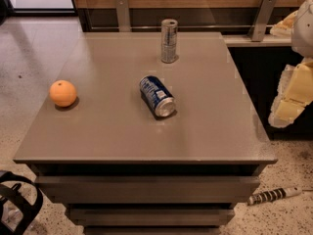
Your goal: Place pepsi can upright
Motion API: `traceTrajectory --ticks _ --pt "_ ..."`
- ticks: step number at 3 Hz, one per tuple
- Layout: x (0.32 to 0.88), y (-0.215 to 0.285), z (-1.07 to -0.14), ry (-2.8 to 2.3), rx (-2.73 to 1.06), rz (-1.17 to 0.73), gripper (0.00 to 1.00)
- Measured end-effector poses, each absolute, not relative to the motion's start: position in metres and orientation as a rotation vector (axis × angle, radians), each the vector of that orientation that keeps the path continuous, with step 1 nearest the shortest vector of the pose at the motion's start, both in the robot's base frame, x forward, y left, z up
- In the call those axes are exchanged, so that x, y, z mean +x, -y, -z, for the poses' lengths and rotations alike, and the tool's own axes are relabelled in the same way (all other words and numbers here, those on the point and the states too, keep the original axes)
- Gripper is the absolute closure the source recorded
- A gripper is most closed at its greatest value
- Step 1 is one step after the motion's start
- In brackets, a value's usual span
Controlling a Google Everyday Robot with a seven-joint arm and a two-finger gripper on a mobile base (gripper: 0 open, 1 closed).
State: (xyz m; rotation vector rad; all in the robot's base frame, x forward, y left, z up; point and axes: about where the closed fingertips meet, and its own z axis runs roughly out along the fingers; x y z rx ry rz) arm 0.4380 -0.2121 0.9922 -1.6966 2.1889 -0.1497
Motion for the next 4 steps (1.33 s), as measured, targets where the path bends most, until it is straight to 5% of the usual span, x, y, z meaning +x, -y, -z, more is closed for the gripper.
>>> traceTrajectory --ticks 4 --pt "0.465 0.163 -0.989 -2.319 -1.542 0.034 0.0"
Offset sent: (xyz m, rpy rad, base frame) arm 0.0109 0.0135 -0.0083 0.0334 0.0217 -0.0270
